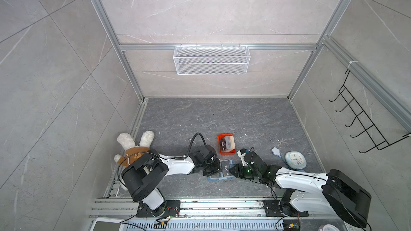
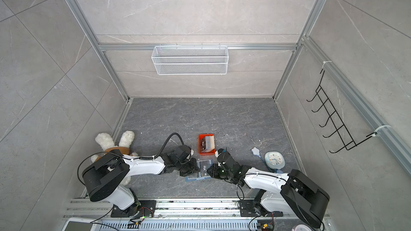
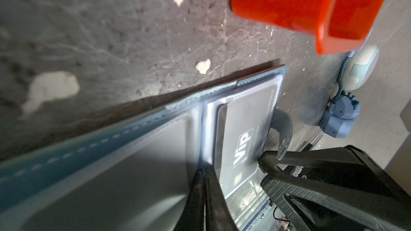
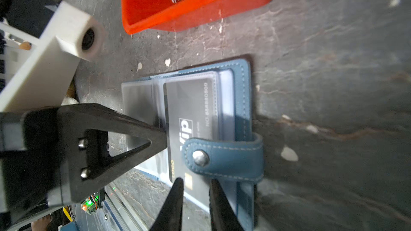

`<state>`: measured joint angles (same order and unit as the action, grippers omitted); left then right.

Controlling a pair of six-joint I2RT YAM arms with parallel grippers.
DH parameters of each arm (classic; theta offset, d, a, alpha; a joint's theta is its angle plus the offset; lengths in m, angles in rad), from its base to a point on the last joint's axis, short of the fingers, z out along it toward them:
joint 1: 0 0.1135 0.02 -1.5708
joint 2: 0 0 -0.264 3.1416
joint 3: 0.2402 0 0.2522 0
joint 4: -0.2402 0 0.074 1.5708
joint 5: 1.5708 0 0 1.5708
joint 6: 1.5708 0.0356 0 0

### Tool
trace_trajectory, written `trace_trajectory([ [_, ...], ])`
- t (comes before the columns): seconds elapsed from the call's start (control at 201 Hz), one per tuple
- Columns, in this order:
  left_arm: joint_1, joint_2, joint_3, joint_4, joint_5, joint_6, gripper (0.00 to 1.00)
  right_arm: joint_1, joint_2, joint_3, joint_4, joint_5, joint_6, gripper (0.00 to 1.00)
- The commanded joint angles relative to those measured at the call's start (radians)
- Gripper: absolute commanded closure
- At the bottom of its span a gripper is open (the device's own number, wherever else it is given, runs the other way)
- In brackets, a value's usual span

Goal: Put the credit cards into the card holder

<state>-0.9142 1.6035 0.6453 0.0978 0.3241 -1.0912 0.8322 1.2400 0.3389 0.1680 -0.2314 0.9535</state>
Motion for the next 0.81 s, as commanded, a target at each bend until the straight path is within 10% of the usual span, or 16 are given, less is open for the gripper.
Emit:
trace_trajectory([
  [0.0, -0.004, 0.031, 0.011, -0.032, -0.004, 0.013, 0.92, 0.006, 0.011, -0.011, 0.001, -0.006, -0.014, 0.76],
  [0.802, -0.014, 0.054, 0.028, -0.032, -0.002, 0.010, 0.92, 0.004, 0.017, -0.032, 0.049, -0.011, -0.012, 0.79],
])
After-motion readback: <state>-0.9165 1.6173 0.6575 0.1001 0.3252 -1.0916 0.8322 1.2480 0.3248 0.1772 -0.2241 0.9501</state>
